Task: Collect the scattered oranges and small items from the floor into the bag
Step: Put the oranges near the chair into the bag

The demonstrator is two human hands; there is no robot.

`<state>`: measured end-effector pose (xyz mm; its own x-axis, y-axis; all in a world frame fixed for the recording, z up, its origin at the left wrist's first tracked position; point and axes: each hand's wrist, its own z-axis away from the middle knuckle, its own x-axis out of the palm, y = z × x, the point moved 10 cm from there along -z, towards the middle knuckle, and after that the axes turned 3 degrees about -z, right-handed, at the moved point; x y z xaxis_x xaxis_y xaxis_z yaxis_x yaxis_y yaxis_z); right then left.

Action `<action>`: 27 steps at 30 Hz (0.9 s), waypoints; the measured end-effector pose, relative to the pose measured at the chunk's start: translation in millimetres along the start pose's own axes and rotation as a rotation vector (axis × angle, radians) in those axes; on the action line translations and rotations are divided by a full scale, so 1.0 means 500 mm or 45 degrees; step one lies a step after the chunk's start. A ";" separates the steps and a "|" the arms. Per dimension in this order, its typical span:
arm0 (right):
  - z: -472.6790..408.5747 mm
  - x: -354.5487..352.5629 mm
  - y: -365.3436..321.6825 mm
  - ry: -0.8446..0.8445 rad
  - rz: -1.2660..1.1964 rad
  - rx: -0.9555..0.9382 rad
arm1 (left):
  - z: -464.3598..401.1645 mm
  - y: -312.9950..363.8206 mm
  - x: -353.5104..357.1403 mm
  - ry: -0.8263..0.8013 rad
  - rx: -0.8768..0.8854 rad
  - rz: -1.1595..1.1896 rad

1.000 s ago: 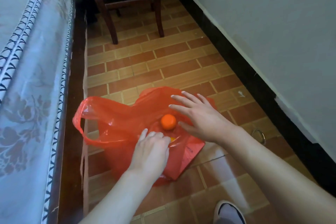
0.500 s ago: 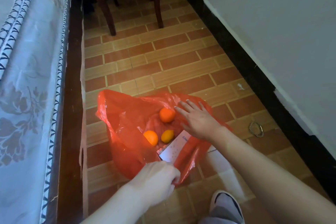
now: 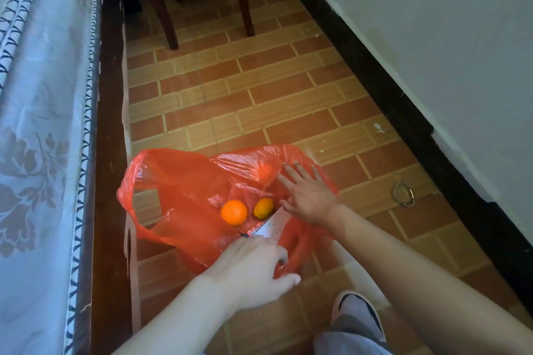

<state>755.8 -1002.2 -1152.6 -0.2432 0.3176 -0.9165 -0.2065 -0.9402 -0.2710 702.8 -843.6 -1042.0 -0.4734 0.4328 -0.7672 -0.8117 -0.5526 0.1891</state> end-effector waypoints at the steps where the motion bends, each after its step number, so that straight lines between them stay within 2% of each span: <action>1: 0.003 0.001 -0.001 0.011 -0.002 -0.005 | 0.001 0.001 -0.012 0.060 0.010 0.018; 4: 0.015 0.002 -0.004 0.047 -0.017 -0.032 | 0.000 -0.001 -0.053 0.324 0.066 0.031; 8: 0.033 0.020 0.004 0.010 0.011 -0.063 | -0.027 -0.043 -0.052 0.392 -0.034 -0.077; 15: 0.051 0.091 0.082 -0.177 0.176 0.056 | -0.039 -0.098 0.071 -0.146 -0.234 -0.312; 17: 0.056 0.099 0.107 -0.233 0.170 0.112 | -0.036 -0.102 0.083 -0.207 -0.238 -0.329; 19: 0.060 0.084 0.107 -0.188 0.110 0.121 | -0.036 -0.095 0.075 -0.186 -0.217 -0.338; 22: 0.062 0.036 0.061 -0.008 -0.006 0.028 | -0.037 -0.060 0.033 0.010 -0.112 -0.306; 27: 0.066 -0.041 -0.034 0.326 -0.035 -0.235 | -0.010 -0.008 -0.090 0.609 0.131 -0.333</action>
<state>733.1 -988.4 -1119.5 0.0111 0.3236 -0.9461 -0.0285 -0.9457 -0.3238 729.0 -864.6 -1011.3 -0.0629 0.1610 -0.9850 -0.9220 -0.3872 -0.0044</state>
